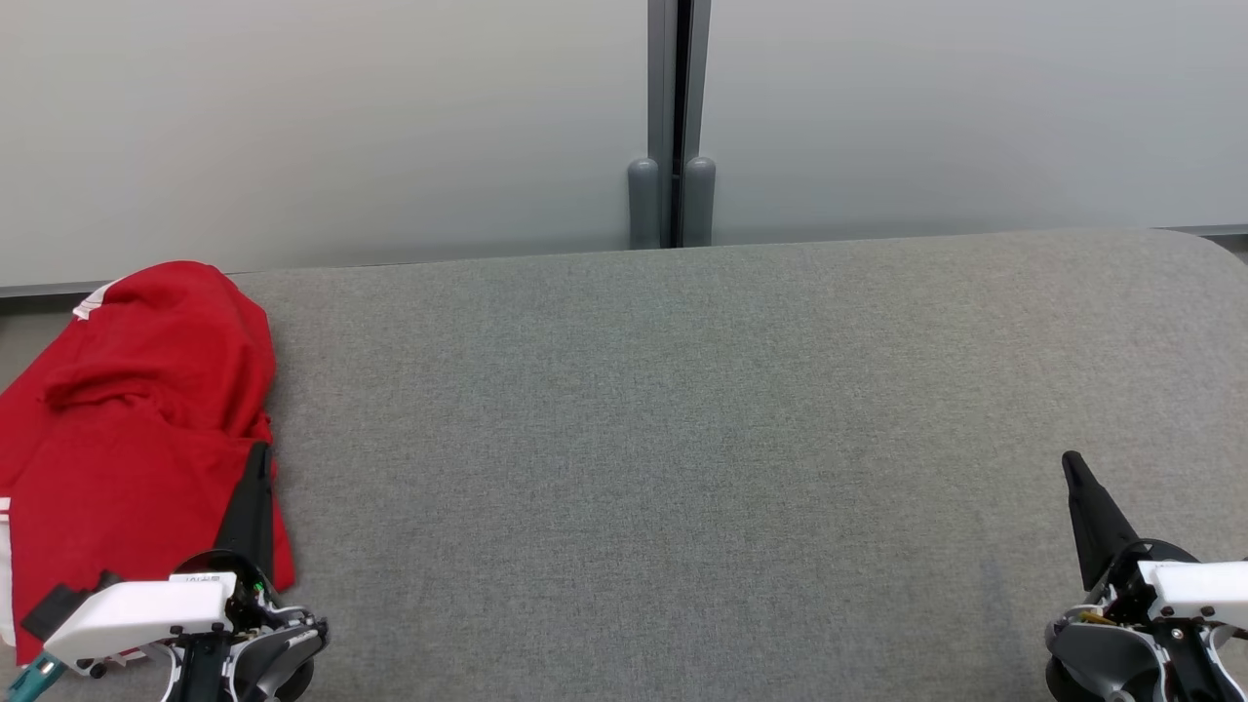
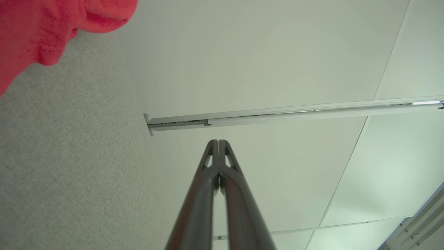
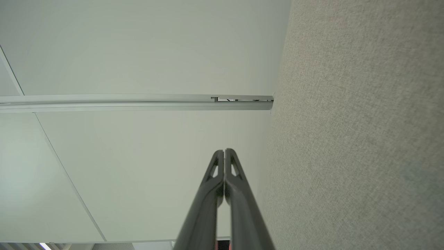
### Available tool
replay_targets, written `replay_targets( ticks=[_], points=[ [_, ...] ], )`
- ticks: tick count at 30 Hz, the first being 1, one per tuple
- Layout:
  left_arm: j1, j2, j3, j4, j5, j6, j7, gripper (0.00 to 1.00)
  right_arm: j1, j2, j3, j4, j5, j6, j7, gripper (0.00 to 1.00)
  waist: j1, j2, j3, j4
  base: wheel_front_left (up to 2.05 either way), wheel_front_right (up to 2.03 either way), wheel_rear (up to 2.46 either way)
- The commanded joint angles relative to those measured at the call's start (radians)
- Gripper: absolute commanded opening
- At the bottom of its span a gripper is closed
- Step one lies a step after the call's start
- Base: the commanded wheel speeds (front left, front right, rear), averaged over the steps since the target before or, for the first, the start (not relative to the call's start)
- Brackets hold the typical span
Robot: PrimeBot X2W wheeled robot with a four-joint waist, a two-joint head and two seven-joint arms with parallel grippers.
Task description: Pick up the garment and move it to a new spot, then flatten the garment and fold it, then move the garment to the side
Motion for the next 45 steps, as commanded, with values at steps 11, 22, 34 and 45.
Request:
replay_targets(
  ticks=[11, 22, 34, 45],
  points=[
    [-0.011, 0.005, 0.004, -0.003, -0.001, -0.003, 0.003, 0.0, -0.005, -0.004, -0.001, -0.002, 0.002, 0.0, 0.003, 0.0, 0.0, -0.0001, 0.0, 0.0, 0.0, 0.0, 0.0],
    [-0.011, 0.005, 0.004, -0.003, -0.001, -0.003, 0.003, 0.0, -0.005, -0.004, -0.001, -0.002, 0.002, 0.0, 0.003, 0.0, 0.0, -0.0001, 0.0, 0.0, 0.0, 0.0, 0.0],
    [-0.011, 0.005, 0.004, -0.003, -0.001, -0.003, 0.003, 0.0, -0.005, -0.004, -0.001, -0.002, 0.002, 0.0, 0.003, 0.0, 0.0, -0.0001, 0.0, 0.0, 0.0, 0.0, 0.0],
    [-0.011, 0.005, 0.004, -0.003, -0.001, -0.003, 0.003, 0.0, -0.005, -0.004, -0.001, -0.002, 0.002, 0.0, 0.003, 0.0, 0.0, -0.0001, 0.0, 0.0, 0.0, 0.0, 0.0]
  ],
)
